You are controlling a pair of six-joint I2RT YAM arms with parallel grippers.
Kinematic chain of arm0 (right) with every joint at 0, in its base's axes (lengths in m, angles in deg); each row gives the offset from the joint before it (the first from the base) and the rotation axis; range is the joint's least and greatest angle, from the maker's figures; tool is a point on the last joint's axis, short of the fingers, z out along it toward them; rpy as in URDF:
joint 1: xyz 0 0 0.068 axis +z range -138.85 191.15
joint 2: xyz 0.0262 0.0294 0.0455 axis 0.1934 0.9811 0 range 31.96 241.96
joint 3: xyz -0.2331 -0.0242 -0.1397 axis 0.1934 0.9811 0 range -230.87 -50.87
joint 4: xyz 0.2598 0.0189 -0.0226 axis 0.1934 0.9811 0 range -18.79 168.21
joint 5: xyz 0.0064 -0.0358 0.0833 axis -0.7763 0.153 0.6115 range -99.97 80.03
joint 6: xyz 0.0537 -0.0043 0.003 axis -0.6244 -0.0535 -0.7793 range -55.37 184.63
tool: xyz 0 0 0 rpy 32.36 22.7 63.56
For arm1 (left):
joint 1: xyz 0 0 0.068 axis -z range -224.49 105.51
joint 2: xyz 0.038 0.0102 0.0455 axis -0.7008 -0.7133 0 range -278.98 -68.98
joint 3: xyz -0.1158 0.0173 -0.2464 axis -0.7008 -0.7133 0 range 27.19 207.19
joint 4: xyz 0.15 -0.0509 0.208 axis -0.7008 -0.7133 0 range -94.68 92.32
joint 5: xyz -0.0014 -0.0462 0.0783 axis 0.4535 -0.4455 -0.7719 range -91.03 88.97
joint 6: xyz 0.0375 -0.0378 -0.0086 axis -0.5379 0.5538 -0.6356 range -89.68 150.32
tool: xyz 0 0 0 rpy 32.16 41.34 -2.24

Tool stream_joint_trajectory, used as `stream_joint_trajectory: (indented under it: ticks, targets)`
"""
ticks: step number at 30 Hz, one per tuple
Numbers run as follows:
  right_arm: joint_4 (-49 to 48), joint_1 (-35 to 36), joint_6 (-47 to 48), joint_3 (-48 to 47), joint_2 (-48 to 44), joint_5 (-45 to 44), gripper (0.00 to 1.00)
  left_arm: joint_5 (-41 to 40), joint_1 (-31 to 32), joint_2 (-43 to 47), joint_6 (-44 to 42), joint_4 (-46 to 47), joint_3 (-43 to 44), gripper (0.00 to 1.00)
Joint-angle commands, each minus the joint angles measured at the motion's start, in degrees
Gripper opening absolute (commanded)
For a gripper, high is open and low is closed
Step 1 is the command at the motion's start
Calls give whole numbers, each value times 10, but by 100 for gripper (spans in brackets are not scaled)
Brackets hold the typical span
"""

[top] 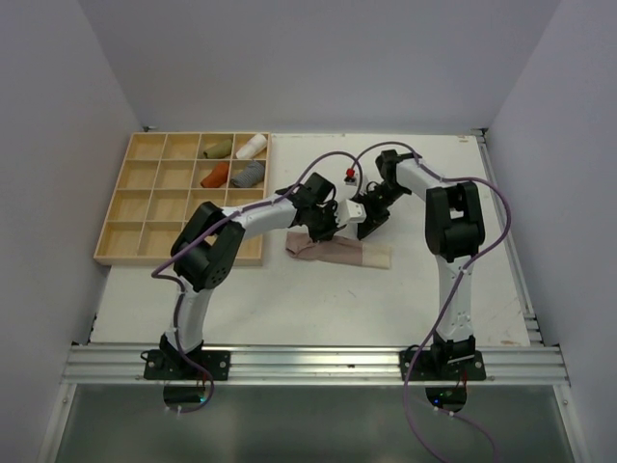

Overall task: Roll the underwear
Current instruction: Fold the underwear

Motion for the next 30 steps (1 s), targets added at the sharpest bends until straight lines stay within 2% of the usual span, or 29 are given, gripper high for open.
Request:
stream_joint_trajectory:
  ticks: [1, 4, 7, 8, 17, 21, 25, 27, 28, 30]
  targets:
    - [-19, 0, 5, 21, 0, -19, 27, -25, -4, 33, 7, 54, -13, 3]
    - [-17, 1, 7, 24, -1, -18, 26, -30, -3, 16, 8, 63, -10, 15]
    - [-10, 0, 11, 19, -4, -21, 24, -41, -3, 0, 11, 69, 1, 30]
    - [-4, 0, 13, 16, -5, -23, 24, -49, -3, -1, 15, 73, 5, 38]
    - [-2, -7, 17, 56, -12, -73, 18, -158, -7, 102, 24, 121, 8, 55]
    - [4, -7, 17, 104, -33, -63, 17, -192, -14, 160, 34, 96, -8, 58]
    - [-2, -7, 0, 162, -62, -46, 15, -128, -26, 215, 43, 31, -54, 56]
    - [-9, -7, -7, 191, -76, -46, 11, -62, -27, 231, 39, -24, -82, 49]
    - [-12, -7, -15, 209, -80, -47, 8, -38, -27, 232, 47, -48, -93, 42]
    - [-17, -7, -19, 225, -88, -36, 7, -28, -27, 224, 69, -68, -122, 36]
